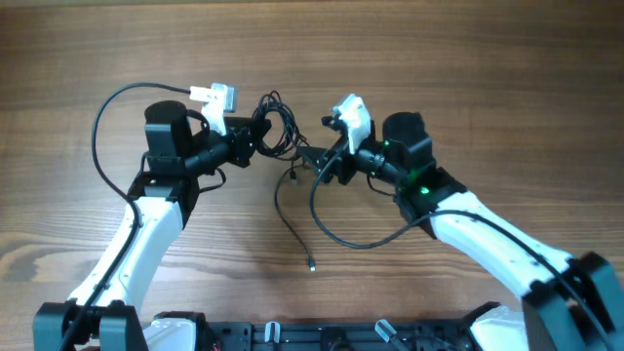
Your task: Untangle cables
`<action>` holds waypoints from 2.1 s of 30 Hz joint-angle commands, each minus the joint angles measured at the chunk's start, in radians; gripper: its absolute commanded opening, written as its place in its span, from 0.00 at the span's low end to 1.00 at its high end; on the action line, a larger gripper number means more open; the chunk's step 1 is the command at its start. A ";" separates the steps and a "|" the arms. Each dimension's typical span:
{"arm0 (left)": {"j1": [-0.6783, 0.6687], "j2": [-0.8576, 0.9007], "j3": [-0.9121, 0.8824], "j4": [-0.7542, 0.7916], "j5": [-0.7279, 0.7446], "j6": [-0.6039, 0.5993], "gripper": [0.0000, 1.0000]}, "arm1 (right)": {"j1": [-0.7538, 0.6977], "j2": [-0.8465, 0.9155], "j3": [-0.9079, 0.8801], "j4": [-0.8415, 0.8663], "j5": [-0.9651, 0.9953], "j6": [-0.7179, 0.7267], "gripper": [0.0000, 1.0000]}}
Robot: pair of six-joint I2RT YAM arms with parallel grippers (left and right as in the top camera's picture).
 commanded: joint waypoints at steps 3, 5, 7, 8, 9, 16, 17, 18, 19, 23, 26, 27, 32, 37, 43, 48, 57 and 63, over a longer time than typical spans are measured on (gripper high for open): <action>-0.003 -0.006 0.021 -0.001 0.061 0.012 0.04 | 0.003 0.090 0.006 0.017 -0.150 -0.111 0.80; -0.003 -0.006 0.021 -0.002 0.065 0.012 0.04 | 0.003 0.114 0.006 0.025 -0.176 -0.116 0.77; -0.003 -0.006 0.021 -0.002 0.076 0.012 0.04 | 0.003 0.132 0.006 0.040 -0.182 -0.116 0.76; -0.003 -0.006 0.021 -0.002 0.097 0.013 0.04 | 0.003 0.137 0.006 0.048 -0.182 -0.117 0.73; -0.003 -0.006 0.021 -0.002 0.109 0.013 0.05 | 0.003 0.140 0.006 0.056 -0.180 -0.117 0.68; -0.003 -0.006 0.021 -0.005 0.121 0.013 0.04 | 0.002 0.148 0.006 0.071 -0.173 -0.116 0.07; -0.003 -0.006 0.021 -0.005 0.120 0.013 0.04 | 0.002 0.148 0.006 0.057 -0.173 -0.113 0.04; -0.003 -0.006 0.021 -0.004 0.119 0.013 0.04 | 0.002 0.148 0.006 0.033 -0.173 -0.112 0.04; -0.003 -0.006 0.021 -0.004 0.113 0.013 0.04 | 0.002 0.148 0.006 0.006 -0.173 -0.111 0.04; -0.003 -0.006 0.021 -0.004 0.078 0.013 0.04 | -0.001 0.147 0.006 -0.079 -0.199 0.112 0.04; -0.003 -0.006 0.021 -0.004 0.078 0.014 0.04 | -0.002 0.145 0.006 -0.039 -0.376 0.291 0.04; -0.003 -0.006 0.021 -0.004 0.078 0.014 0.04 | -0.002 0.145 0.006 -0.010 -0.440 0.344 0.04; -0.004 -0.006 0.021 -0.013 0.079 0.099 0.04 | -0.002 0.145 0.006 0.327 -0.703 0.761 0.04; -0.005 -0.006 0.021 -0.012 0.108 0.107 0.04 | -0.002 0.146 0.006 0.430 -0.468 0.758 0.04; -0.005 -0.006 0.021 -0.012 0.275 0.125 0.04 | 0.002 0.146 0.008 0.299 -0.154 0.619 0.05; -0.061 -0.006 0.021 -0.012 0.335 0.180 0.04 | 0.020 0.146 0.010 0.253 -0.098 0.591 0.04; -0.093 -0.005 0.019 -0.039 0.491 0.201 0.04 | 0.020 0.146 0.010 0.338 -0.048 0.679 0.04; -0.095 -0.003 0.019 -0.058 0.396 0.200 0.04 | 0.020 0.146 0.010 0.319 -0.154 0.681 0.18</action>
